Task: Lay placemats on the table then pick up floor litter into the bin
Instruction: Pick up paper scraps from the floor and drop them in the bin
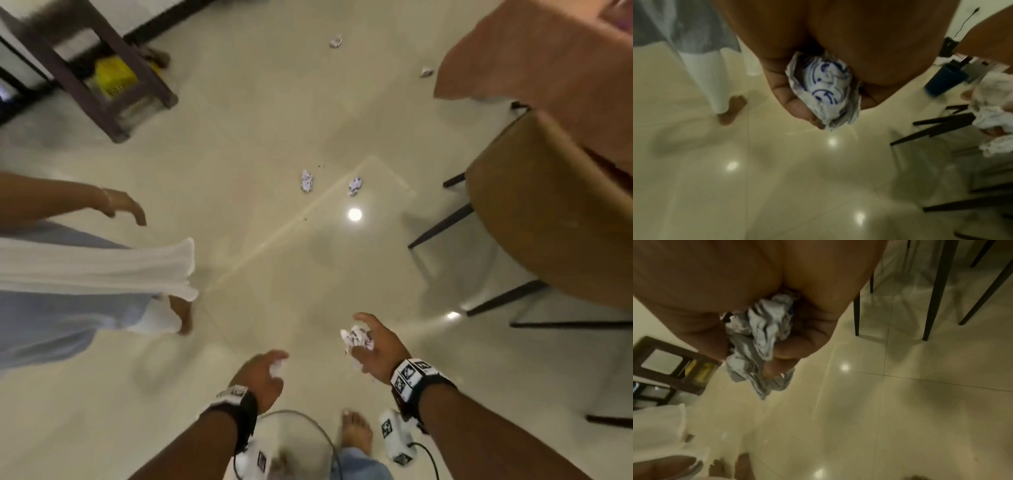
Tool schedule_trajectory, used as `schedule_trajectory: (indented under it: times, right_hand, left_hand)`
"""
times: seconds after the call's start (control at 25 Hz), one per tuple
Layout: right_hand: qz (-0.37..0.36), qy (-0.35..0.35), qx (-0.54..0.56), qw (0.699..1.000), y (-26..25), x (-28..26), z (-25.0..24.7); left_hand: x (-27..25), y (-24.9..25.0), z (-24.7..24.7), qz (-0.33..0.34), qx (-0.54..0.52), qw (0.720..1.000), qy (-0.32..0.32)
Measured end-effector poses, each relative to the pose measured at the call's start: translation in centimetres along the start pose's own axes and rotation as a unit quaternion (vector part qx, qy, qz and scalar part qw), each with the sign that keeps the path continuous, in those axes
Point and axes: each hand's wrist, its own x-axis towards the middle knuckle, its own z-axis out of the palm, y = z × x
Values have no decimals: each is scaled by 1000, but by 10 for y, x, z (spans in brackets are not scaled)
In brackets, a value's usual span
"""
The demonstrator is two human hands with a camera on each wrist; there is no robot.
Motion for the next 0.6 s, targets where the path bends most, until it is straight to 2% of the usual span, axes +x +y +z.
schedule_trajectory:
  times: [0.08,0.16,0.32,0.48,0.6]
  right_hand:
    - [-18,40,33,999,-45,-13,-25]
    - [-26,71,51,996,-92,-19,-53]
    - [24,149,103,983,-176,8,-101]
    - [33,166,122,978,-265,43,-143]
    - [14,173,147,974,-329,77,-177]
  left_hand:
    - [-7,50,-53,26,-40,999,22]
    - [-2,98,-98,69,-46,997,3]
    - [15,180,-176,135,-88,987,-17]
    - [34,233,-253,229,-104,968,-2]
    - [55,278,-324,240,-134,961,30]
